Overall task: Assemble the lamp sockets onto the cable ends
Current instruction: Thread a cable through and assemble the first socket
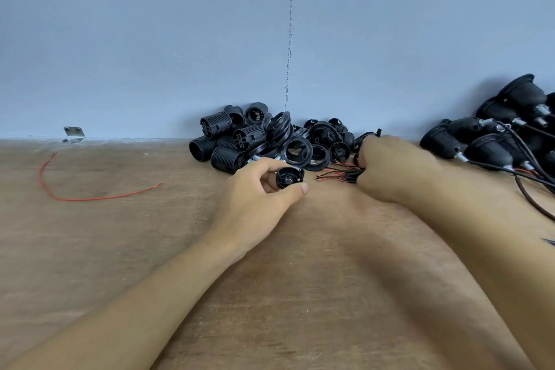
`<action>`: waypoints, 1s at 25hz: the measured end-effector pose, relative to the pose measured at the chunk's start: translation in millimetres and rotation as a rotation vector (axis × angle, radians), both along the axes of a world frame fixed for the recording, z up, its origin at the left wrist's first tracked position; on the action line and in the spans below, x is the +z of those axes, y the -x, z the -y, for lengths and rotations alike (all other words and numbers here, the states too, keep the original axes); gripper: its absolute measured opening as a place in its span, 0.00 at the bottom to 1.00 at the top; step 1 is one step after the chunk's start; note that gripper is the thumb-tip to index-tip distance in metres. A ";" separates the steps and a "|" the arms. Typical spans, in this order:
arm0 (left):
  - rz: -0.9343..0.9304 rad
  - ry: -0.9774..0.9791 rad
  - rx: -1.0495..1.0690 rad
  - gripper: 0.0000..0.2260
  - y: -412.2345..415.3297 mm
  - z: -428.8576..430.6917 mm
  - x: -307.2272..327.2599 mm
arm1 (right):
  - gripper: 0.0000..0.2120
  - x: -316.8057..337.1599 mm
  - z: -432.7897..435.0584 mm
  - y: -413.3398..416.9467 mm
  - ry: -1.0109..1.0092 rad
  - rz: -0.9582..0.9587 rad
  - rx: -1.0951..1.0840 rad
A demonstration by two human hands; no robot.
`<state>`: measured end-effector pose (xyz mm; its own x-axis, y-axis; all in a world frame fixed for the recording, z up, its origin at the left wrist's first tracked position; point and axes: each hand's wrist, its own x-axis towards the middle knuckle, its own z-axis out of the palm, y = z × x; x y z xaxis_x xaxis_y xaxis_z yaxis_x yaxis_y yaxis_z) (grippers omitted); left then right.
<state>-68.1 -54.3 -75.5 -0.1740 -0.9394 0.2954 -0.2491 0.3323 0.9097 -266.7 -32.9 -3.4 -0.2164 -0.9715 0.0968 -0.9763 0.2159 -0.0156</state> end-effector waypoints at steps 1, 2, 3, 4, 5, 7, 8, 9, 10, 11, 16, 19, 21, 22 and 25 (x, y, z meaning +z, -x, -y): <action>0.001 -0.009 0.009 0.12 -0.4 1.0 -0.9 | 0.07 5.7 -0.5 5.7 -0.016 -0.018 -0.037; 0.010 -0.014 0.014 0.12 -0.5 1.5 -1.6 | 0.08 8.4 -1.6 9.4 -0.019 -0.026 -0.068; 0.025 -0.013 0.010 0.11 -0.3 1.9 -2.3 | 0.06 8.5 -2.5 10.6 -0.008 -0.034 -0.081; 0.044 -0.008 0.000 0.10 0.0 1.7 -2.7 | 0.04 6.2 -2.7 10.2 0.006 -0.048 -0.083; 0.062 -0.003 -0.014 0.09 0.6 1.0 -2.8 | 0.02 2.9 -2.7 9.0 0.018 -0.065 -0.078; 0.076 0.014 -0.032 0.08 1.3 0.0 -2.8 | 0.07 -1.6 -0.6 8.8 0.040 -0.096 -0.079; 0.076 0.022 -0.034 0.08 1.5 0.1 -3.1 | 0.09 -1.5 0.1 10.2 0.059 -0.093 -0.089; 0.077 0.025 -0.031 0.08 1.5 0.0 -2.9 | 0.10 -0.9 0.9 12.3 0.092 -0.081 -0.097; 0.077 0.026 -0.028 0.08 1.7 -0.2 -2.7 | 0.10 0.1 0.7 14.6 0.134 -0.060 -0.105; 0.074 0.025 -0.027 0.08 1.9 -0.2 -2.8 | 0.09 0.6 0.8 17.6 0.186 -0.026 -0.106; 0.072 0.018 -0.016 0.08 2.2 -0.9 -2.6 | 0.07 -4.6 5.4 18.8 0.443 0.017 0.014; 0.041 0.031 -0.018 0.09 2.0 -2.6 -1.2 | 0.10 -8.3 3.5 3.9 0.727 0.125 0.275; 0.009 0.035 -0.027 0.11 0.8 -3.7 1.8 | 0.10 -8.9 2.8 -11.3 0.761 0.288 0.475; -0.022 0.034 -0.043 0.11 0.7 -4.7 3.7 | 0.09 -10.7 3.3 -18.2 0.700 0.395 0.546; -0.089 0.053 -0.059 0.10 1.4 -6.3 7.0 | 0.09 -24.5 3.3 -29.7 0.455 0.653 0.629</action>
